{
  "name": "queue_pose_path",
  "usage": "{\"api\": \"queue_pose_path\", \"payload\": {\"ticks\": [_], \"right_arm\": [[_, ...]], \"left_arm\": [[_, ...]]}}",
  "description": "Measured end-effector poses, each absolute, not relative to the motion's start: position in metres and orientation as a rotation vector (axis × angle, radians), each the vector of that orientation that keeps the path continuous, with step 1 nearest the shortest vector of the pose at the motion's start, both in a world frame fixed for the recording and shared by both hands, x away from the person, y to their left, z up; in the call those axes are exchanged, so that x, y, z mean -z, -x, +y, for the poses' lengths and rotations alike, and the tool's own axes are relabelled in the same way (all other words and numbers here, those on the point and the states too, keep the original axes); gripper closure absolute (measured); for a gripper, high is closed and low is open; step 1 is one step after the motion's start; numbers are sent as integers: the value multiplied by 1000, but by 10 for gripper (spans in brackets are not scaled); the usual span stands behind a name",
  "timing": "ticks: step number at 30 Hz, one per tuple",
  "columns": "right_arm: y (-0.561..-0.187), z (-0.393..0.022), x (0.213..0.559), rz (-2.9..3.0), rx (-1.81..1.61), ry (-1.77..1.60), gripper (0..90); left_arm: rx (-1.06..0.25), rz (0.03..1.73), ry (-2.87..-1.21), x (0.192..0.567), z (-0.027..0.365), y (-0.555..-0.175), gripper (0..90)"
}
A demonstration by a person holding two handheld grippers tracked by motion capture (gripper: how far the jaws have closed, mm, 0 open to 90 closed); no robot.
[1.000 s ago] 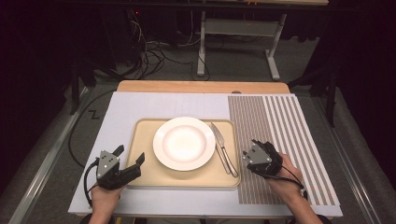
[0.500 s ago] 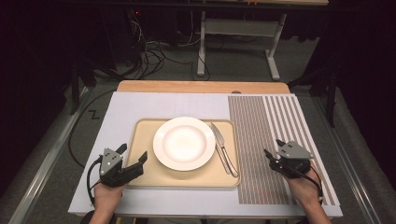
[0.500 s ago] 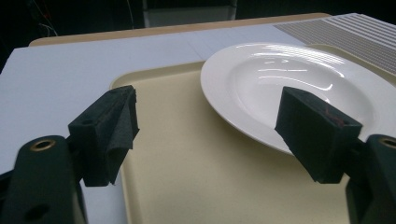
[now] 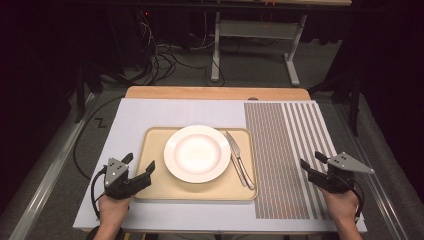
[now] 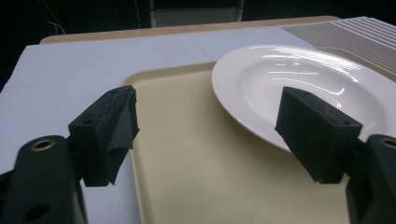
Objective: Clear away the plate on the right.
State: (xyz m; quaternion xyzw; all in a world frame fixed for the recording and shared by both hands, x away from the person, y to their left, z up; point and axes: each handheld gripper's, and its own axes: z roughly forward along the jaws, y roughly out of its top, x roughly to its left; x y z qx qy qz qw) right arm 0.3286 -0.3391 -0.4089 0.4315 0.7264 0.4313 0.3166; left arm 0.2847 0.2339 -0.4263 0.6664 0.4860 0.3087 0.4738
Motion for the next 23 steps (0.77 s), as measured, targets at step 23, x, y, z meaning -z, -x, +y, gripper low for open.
{"api": "queue_pose_path", "payload": {"ticks": [23], "right_arm": [[-320,-380,428,1823,-1385,-1311,306]], "left_arm": [[-747,1203,-1623,427,237,-285,219]]}}
